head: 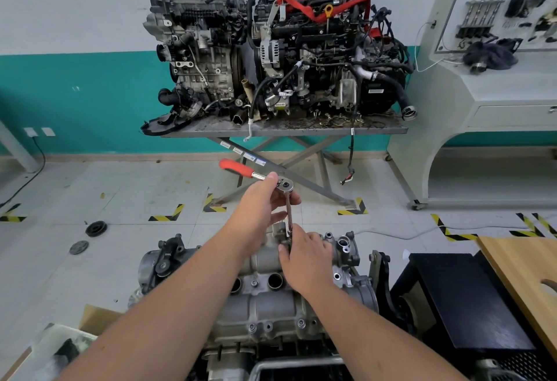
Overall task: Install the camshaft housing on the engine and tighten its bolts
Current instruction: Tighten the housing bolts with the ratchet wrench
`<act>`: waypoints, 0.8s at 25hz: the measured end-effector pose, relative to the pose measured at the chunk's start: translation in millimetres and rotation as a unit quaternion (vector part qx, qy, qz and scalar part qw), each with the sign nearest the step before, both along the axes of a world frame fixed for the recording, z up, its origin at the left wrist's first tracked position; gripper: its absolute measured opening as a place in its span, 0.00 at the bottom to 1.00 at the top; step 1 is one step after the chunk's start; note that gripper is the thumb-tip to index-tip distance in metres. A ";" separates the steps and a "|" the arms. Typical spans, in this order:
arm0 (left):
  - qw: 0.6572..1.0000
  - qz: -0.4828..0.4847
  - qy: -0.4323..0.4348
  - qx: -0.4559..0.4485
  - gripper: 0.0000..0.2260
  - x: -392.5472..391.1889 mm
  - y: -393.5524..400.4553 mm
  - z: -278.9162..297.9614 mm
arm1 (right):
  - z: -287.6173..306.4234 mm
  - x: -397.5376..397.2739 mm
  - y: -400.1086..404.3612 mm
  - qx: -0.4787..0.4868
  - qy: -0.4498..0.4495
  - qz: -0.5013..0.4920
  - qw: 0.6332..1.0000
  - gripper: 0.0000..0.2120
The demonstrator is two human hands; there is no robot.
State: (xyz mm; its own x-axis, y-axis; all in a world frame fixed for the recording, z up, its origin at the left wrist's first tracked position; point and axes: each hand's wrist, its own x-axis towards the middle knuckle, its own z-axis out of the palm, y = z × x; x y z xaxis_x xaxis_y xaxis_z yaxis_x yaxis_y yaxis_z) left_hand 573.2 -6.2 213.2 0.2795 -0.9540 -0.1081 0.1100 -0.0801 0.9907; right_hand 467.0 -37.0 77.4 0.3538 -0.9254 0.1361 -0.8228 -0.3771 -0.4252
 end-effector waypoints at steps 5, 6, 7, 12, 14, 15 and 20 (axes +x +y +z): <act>0.988 -0.081 -0.116 0.056 0.10 3.6 -6.6 22.0 | 0.6 0.0 0.9 0.001 0.001 0.004 1.000 0.23; 0.982 -0.087 -0.153 0.072 0.09 2.8 -8.7 28.1 | 0.6 0.1 1.0 -0.001 0.001 0.005 1.000 0.22; 0.971 -0.096 -0.202 0.082 0.08 1.5 -10.6 34.2 | 0.4 -0.1 0.7 -0.003 0.001 0.006 1.000 0.21; 0.806 -0.126 -0.575 0.063 0.13 -9.6 -21.7 48.8 | -0.3 -0.8 0.3 -0.002 -0.001 0.010 1.000 0.23; 0.681 -0.128 -0.721 0.015 0.16 -13.4 -20.2 44.5 | -0.3 -1.0 0.3 0.000 -0.004 0.013 1.000 0.23; 0.631 -0.114 -0.766 -0.045 0.15 -14.0 -17.0 38.7 | -0.2 -1.5 0.6 0.000 -0.003 0.013 1.000 0.22; 0.640 0.126 -0.714 -0.254 0.19 -7.2 3.4 -14.4 | 4.0 -1.4 2.9 -0.005 -0.010 0.004 1.000 0.15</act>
State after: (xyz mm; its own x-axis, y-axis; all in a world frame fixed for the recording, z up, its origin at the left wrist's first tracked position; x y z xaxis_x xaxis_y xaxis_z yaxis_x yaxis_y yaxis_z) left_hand 566.0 -2.8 198.8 -0.1001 -0.6701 0.7355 -0.9909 0.1338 -0.0129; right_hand 465.6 -34.0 81.5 0.3586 -0.9208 0.1532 -0.8109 -0.3886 -0.4375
